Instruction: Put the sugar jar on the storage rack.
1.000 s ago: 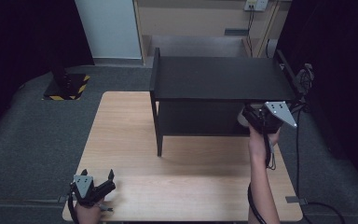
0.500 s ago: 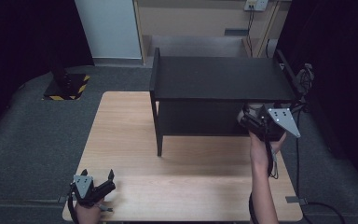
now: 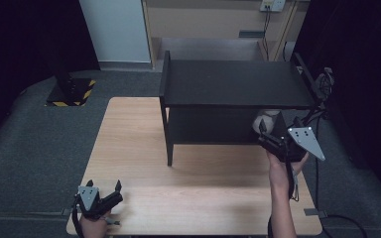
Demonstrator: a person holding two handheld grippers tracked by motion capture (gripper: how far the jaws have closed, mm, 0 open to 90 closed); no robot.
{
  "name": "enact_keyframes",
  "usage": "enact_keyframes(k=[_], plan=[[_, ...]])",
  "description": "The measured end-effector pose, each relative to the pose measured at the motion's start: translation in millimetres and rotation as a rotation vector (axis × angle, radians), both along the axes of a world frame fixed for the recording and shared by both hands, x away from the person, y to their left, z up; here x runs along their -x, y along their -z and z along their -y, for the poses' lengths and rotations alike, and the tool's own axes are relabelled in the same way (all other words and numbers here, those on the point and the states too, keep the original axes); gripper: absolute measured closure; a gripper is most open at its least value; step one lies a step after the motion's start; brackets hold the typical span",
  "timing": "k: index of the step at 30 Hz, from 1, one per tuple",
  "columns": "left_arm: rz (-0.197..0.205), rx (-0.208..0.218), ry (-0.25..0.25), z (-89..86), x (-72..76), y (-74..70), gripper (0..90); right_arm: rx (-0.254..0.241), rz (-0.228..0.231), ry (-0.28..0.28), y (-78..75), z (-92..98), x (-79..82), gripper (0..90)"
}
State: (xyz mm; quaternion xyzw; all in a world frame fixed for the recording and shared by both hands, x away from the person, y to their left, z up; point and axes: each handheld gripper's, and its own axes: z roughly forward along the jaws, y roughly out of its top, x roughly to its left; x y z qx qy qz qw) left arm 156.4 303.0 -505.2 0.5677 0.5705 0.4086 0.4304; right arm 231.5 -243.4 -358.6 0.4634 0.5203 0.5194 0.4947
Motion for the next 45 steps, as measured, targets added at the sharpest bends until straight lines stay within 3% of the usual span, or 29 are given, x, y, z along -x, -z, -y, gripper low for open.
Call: enact_keyframes(k=[10, 19, 32, 40, 45], plan=[[0.000, -0.006, 0.003, 0.7, -0.2, 0.2, 0.9, -0.025, -0.011, 0.033, 21.9, 12.4, 22.0, 0.6], [-0.001, -0.012, 0.006, 1.1, -0.1, 0.1, 0.9, -0.020, -0.028, 0.089, 59.9, 23.4, 41.6, 0.6], [-0.006, -0.024, 0.011, 1.9, -1.0, -0.6, 0.9, -0.024, -0.097, 0.138, 110.9, 34.1, 61.8, 0.6], [-0.008, -0.027, 0.013, 2.2, -1.4, -0.7, 0.8, -0.016, -0.131, 0.132, 133.9, 39.3, 67.4, 0.6], [-0.008, -0.028, 0.013, 2.6, -1.6, -0.7, 0.8, -0.011, -0.134, 0.096, 151.0, 43.2, 69.7, 0.8]])
